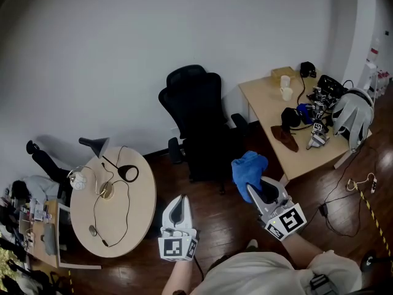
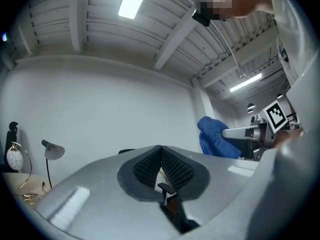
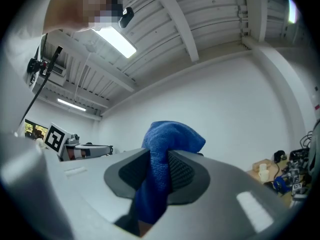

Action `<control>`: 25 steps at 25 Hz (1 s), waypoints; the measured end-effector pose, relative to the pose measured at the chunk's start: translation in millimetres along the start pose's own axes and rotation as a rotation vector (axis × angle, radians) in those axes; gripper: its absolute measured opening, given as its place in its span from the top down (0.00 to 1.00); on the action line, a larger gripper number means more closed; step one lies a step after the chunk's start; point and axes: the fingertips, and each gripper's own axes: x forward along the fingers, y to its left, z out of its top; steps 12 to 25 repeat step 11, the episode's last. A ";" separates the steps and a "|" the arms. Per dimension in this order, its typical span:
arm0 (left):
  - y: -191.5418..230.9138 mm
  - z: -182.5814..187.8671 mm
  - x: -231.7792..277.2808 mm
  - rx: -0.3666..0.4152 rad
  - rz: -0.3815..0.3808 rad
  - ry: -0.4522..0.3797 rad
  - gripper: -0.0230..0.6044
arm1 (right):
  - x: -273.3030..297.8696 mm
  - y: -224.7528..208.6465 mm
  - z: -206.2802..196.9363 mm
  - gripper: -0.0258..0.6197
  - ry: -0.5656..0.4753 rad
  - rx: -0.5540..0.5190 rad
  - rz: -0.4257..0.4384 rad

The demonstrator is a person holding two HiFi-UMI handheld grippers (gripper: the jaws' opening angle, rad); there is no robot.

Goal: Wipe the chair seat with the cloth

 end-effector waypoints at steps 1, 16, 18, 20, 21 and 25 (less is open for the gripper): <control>-1.7 0.0 -0.1 -0.005 0.003 0.000 0.96 | -1.8 0.3 -0.3 0.81 0.003 0.002 0.003; -47.4 8.5 -12.3 -0.005 -0.014 -0.024 0.96 | -36.0 10.6 7.6 0.81 0.011 -0.014 0.048; -47.4 8.5 -12.3 -0.005 -0.014 -0.024 0.96 | -36.0 10.6 7.6 0.81 0.011 -0.014 0.048; -47.4 8.5 -12.3 -0.005 -0.014 -0.024 0.96 | -36.0 10.6 7.6 0.81 0.011 -0.014 0.048; -47.4 8.5 -12.3 -0.005 -0.014 -0.024 0.96 | -36.0 10.6 7.6 0.81 0.011 -0.014 0.048; -47.4 8.5 -12.3 -0.005 -0.014 -0.024 0.96 | -36.0 10.6 7.6 0.81 0.011 -0.014 0.048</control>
